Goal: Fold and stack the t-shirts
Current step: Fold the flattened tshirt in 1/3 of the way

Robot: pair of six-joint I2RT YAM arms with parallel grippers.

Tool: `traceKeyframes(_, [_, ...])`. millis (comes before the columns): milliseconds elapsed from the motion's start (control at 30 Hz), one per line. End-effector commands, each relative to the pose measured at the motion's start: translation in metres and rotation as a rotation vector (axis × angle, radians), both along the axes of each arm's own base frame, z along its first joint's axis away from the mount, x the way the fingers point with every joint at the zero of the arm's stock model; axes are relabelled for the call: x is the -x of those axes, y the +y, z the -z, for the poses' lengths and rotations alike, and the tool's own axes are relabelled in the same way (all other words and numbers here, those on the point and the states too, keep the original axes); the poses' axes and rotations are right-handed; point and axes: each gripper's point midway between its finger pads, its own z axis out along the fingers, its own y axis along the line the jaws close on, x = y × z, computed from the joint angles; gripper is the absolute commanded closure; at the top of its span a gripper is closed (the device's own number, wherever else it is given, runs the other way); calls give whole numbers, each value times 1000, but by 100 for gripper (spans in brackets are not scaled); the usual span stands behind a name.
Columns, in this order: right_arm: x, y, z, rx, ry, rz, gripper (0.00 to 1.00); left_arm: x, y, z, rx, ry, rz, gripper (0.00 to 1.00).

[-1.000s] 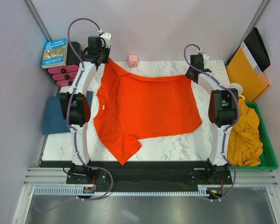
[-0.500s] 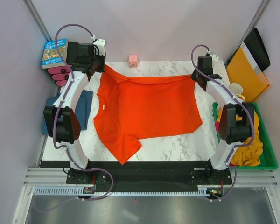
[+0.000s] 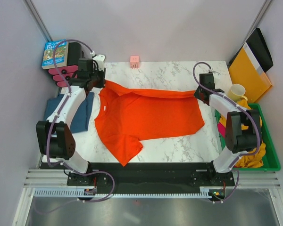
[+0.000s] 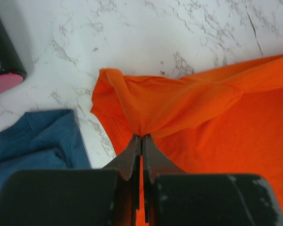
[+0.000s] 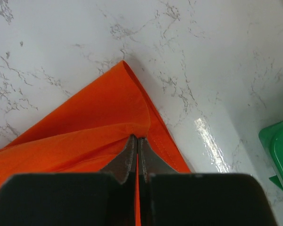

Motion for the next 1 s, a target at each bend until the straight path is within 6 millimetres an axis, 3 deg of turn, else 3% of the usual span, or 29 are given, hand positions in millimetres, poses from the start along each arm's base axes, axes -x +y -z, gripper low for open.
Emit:
traceKeyframes(0, [0,-4,-7,-5,-32,39,100,32,0,1,43,7,1,98])
traceKeyframes(33, [1,-5,-6,-5,-28,43,100,38,0,0,44,3,1,98])
traceKeyframes(200, [4,-8,8,5,10,58,100,64,2,35,31,86,19,98])
traceKeyframes(533, [15,-12,27,17,64,87,100,100,1,54,28,156,58,98])
traceKeyframes(633, [21,-16,36,26,89,115,100,107,1,68,22,199,61,98])
traceKeyframes(833, [21,-18,26,37,72,114,100,118,2,70,19,208,73,98])
traceKeyframes(967, [25,-20,38,45,117,120,100,126,3,102,5,301,76,98])
